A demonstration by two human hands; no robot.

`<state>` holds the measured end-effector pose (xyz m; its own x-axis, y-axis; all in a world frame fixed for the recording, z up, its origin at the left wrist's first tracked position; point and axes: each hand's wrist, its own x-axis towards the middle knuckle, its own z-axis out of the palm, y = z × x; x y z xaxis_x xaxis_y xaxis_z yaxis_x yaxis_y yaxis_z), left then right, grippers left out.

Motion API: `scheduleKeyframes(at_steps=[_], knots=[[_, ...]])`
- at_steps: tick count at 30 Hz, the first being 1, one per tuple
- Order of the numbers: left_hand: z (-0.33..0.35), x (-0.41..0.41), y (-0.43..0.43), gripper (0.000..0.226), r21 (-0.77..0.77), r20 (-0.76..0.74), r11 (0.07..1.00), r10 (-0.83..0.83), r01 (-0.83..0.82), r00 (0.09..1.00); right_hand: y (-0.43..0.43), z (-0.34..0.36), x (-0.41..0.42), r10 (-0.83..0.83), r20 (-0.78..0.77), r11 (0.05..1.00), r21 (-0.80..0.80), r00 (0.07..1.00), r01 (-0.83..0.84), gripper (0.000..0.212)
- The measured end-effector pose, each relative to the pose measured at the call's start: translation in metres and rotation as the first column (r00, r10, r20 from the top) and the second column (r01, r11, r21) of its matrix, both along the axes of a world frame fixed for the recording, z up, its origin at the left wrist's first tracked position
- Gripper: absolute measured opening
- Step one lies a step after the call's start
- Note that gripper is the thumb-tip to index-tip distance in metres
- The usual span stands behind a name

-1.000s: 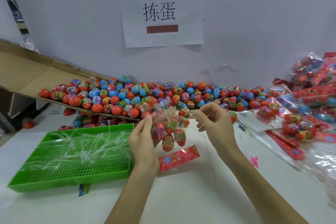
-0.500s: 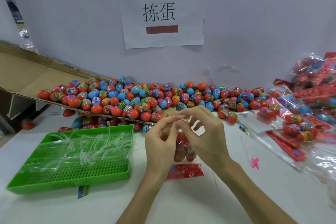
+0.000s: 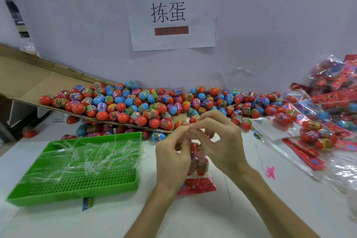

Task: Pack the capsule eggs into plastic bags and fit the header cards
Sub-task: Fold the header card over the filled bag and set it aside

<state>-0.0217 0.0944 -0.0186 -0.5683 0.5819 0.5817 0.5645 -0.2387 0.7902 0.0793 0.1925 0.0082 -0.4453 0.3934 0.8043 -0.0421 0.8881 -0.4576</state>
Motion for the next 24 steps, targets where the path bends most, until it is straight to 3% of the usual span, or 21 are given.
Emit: scheduleKeyframes(at_steps=[10, 15, 20, 24], knots=[[-0.001, 0.001, 0.001, 0.03, -0.028, -0.057, 0.999, 0.019, -0.021, 0.998, 0.003, 0.003, 0.001, 0.032, 0.09, 0.998, -0.049, 0.995, -0.027, 0.011], [0.003, 0.004, 0.0, 0.025, -0.011, -0.031, 1.0, -0.009, 0.008, 0.999, 0.003, 0.005, 0.0, -0.01, 0.085, 0.996, -0.084, 0.996, 0.017, 0.004], [0.006, 0.001, -0.003, 0.023, 0.018, 0.094, 1.0, -0.014, 0.013, 0.996, 0.016, 0.014, 0.009, -0.132, -0.031, 0.957, -0.263, 0.991, 0.119, 0.02], [0.005, -0.003, -0.001, 0.022, 0.008, 0.221, 1.0, 0.018, -0.02, 0.975, 0.027, 0.016, 0.015, -0.219, -0.066, 0.861, -0.483, 0.973, 0.161, 0.016]])
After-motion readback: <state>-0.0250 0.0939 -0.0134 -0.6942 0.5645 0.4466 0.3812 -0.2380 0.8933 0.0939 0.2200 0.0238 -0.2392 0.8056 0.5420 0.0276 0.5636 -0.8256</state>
